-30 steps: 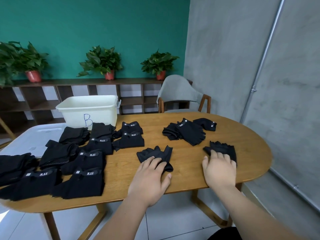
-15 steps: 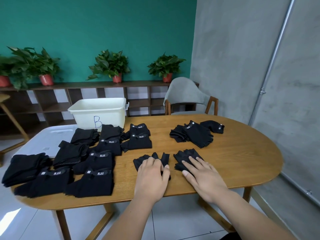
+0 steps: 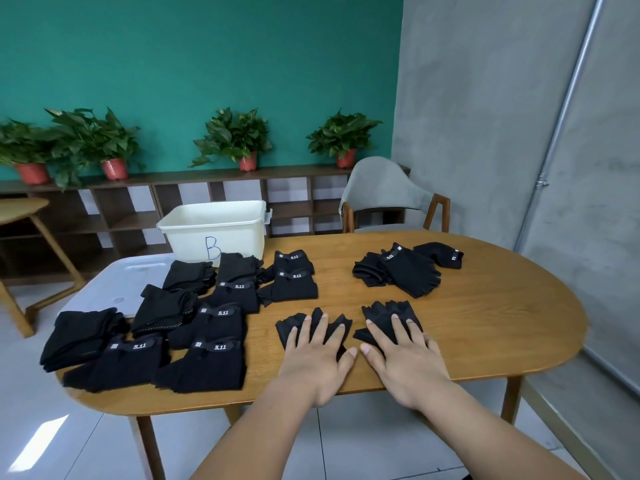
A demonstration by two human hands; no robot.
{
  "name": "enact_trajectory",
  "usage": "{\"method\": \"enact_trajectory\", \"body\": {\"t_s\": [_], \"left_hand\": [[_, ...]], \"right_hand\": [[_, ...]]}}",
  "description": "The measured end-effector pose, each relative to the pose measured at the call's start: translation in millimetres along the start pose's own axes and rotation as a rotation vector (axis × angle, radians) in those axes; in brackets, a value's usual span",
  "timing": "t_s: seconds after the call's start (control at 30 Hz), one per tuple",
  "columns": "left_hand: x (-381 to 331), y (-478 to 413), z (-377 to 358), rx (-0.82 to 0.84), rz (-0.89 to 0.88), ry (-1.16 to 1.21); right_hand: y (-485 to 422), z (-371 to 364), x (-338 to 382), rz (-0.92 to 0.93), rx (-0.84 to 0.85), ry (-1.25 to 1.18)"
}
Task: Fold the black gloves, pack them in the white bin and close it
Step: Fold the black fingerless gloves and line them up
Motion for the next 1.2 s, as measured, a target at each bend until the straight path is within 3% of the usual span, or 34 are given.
{"method": "enact_trajectory", "body": {"t_s": [0.17,0.27,0.33,0.5,0.7,0.9,1.0,1.13,1.2], "left_hand": [[20,19,11,-0.021,-0.104,0.075],[31,25,28,-0.161,-0.117,0.173],[33,27,30,-0.216,-0.087,0.136],[29,24,7,-0.044,0.029,-0.017],[31,12,8,-0.016,0.063,-0.072],[32,-1,10,-0.012,0.062,-0.027],[31,1,9,-0.104,0.038,-0.026],[28,13,18,-0.379,0.012,-0.059],[26,16,19,-0.425,0.001,-0.060]], "right_hand": [[3,15,9,0.091,-0.041,-0.084],[3,26,12,0.244,-0.159,-0.079],[0,18,12,0.292,-0.100,-0.066],[-12,7,20,0.175,0.017,-0.040],[-21,4,35,0.052,0.016,-0.064],[-30,2,42,0.045,0.011,-0.051],[-27,3,41,0.050,-0.079,-0.082],[-13,11,40,0.106,-0.367,-0.139],[-12,9,41,0.130,-0.361,-0.165]]}}
Point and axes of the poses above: each hand's wrist, its own y-axis away from the middle knuckle, its own z-axis out of the back of the hand, x = y × z, the point moved 6 cm from there along -y, towards the middle knuckle, and after that the axes turned 8 degrees about -z, right-handed, at the moved point
